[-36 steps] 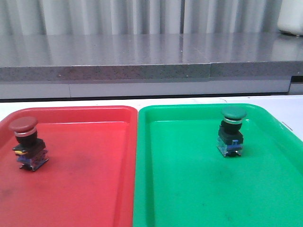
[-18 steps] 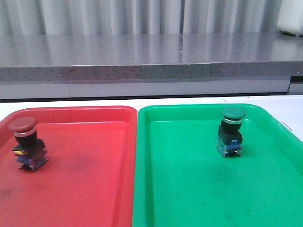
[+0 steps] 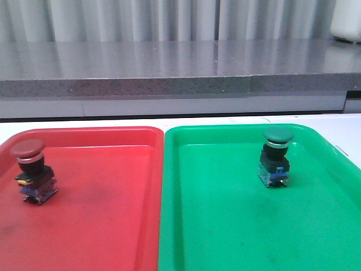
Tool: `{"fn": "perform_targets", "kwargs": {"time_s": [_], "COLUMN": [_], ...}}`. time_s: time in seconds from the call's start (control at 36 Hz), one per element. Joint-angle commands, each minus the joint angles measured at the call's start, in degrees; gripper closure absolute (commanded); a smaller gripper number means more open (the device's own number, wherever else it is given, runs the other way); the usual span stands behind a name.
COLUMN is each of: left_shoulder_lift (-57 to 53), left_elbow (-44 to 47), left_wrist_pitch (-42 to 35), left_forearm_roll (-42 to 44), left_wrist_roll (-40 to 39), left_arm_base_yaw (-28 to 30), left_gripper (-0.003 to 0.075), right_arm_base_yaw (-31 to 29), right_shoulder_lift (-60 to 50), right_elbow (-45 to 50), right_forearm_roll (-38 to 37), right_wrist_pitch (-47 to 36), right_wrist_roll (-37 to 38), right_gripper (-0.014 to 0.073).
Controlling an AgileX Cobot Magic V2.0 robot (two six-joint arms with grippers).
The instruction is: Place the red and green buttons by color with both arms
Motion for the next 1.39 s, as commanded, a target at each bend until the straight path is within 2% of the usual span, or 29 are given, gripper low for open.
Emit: {"fn": "perform_targets", "kwargs": {"time_s": [0.0,0.14,0.25,0.42,0.53,1.36], "left_shoulder_lift": [-0.9,-0.9,-0.9,-0.9,-0.9,-0.9], "left_elbow": [1.4,1.4,1.4,1.4,1.4,1.4], "left_wrist_pitch": [-4.9,-4.9,-4.9,-4.9,-4.9,-4.9], "left_forearm_roll": [-0.5,-0.5,-0.5,-0.5,-0.5,-0.5], "left_wrist_roll": [-0.4,-0.4,-0.4,-0.4,-0.4,-0.4], "left_arm_base_yaw": [-0.4,-0.4,-0.4,-0.4,-0.4,-0.4], "left_gripper": [0.0740,0.0740,0.0740,0.0740,0.0740,0.0740], "right_arm_base_yaw": [-0.4,-0.4,-0.3,-0.3,-0.3,-0.3], "right_shoulder_lift": [-0.9,-0.9,-0.9,-0.9,-0.9,-0.9], "right_elbow": [-0.4,-0.4,-0.4,-0.4,-0.4,-0.4], "right_forearm_roll": [-0.4,-0.3,10.8,4.7,6.2,6.2], "right_wrist_pitch": [-5.5,-5.4,-5.4,-5.3,-5.3,-5.3], "right_wrist_roll": [0.0,0.0,0.0,0.1,2.2,2.3], "right_gripper": [0.0662,0.0662,0.0662,0.0662,0.0662,0.0662]}}
